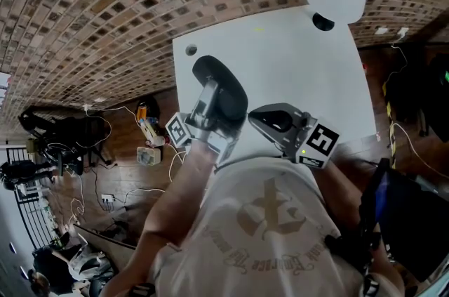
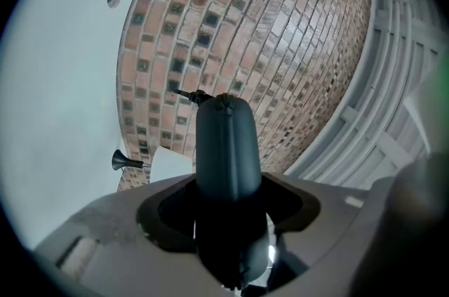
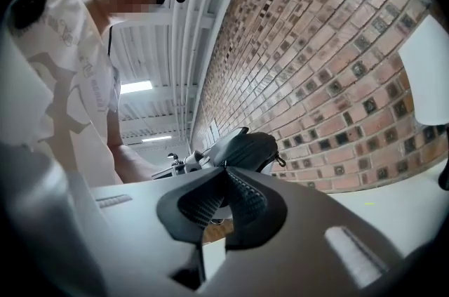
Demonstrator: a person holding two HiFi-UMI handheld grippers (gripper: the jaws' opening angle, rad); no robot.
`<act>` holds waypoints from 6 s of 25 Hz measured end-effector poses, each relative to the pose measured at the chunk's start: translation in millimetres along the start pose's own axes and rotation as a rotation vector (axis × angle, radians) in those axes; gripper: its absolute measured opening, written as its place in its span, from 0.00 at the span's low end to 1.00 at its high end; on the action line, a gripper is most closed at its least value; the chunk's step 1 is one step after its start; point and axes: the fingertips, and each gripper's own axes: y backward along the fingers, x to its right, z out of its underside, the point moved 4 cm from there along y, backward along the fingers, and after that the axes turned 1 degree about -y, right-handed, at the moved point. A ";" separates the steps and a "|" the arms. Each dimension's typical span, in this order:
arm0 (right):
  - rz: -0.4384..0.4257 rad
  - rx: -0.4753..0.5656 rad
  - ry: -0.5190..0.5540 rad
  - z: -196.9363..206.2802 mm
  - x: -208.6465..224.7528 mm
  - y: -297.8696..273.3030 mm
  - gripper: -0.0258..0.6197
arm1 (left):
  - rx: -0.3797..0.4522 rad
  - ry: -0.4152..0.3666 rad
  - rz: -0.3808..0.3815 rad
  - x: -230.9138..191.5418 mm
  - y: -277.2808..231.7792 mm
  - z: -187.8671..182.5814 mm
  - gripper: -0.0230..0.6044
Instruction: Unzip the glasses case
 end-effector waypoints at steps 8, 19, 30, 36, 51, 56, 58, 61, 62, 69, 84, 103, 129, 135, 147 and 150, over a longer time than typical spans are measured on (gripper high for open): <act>0.041 -0.086 0.184 -2.9 1.6 1.6 0.05 | -0.042 -0.045 -0.062 -1.2 2.2 -0.9 0.47; 0.074 -0.252 0.349 -0.8 -5.3 9.3 0.05 | -0.171 -0.138 -0.103 9.8 0.1 7.1 0.43; 0.094 -0.277 0.379 -6.7 -0.9 15.0 0.05 | -0.235 -0.071 -0.101 4.7 8.4 16.7 0.44; 0.094 -0.266 0.385 -9.9 0.5 14.4 0.05 | -0.263 -0.061 -0.094 5.7 9.5 20.8 0.44; 0.095 -0.281 0.410 -19.1 5.4 15.6 0.05 | -0.405 -0.046 -0.084 7.7 10.3 40.6 0.44; 0.095 -0.283 0.422 -21.2 8.6 16.6 0.05 | -0.467 -0.063 -0.088 8.1 9.5 48.5 0.44; 0.096 -0.286 0.429 -22.7 9.3 16.9 0.05 | -0.489 -0.068 -0.088 9.3 9.2 51.9 0.45; 0.100 -0.282 0.436 -24.1 10.7 18.5 0.05 | -0.520 -0.079 -0.091 8.8 10.0 58.1 0.45; 0.103 -0.283 0.436 -24.2 11.0 19.2 0.05 | -0.530 -0.083 -0.093 8.4 10.5 60.0 0.45; 0.112 -0.305 0.442 -20.9 10.1 22.4 0.05 | -0.579 -0.114 -0.120 7.6 11.8 64.7 0.45; 0.133 -0.311 0.462 -23.6 17.3 29.8 0.05 | -0.783 -0.184 -0.173 3.6 15.2 81.3 0.45; 0.147 -0.322 0.476 -24.2 22.7 33.1 0.05 | -1.027 -0.283 -0.234 -5.4 37.4 93.8 0.46; 0.093 -0.372 0.504 -24.3 14.4 28.2 0.06 | -1.364 -0.436 -0.253 -5.6 56.4 95.9 0.45; 0.054 -0.386 0.522 -22.4 9.6 28.4 0.06 | -1.481 -0.500 -0.233 -7.3 63.1 92.7 0.45; -0.051 -0.376 0.621 -13.7 -11.9 22.3 0.06 | -1.794 -0.502 -0.252 -11.3 85.3 98.3 0.45; -0.070 -0.387 0.628 -12.4 -14.8 22.1 0.06 | -1.857 -0.509 -0.254 -11.3 87.7 98.8 0.45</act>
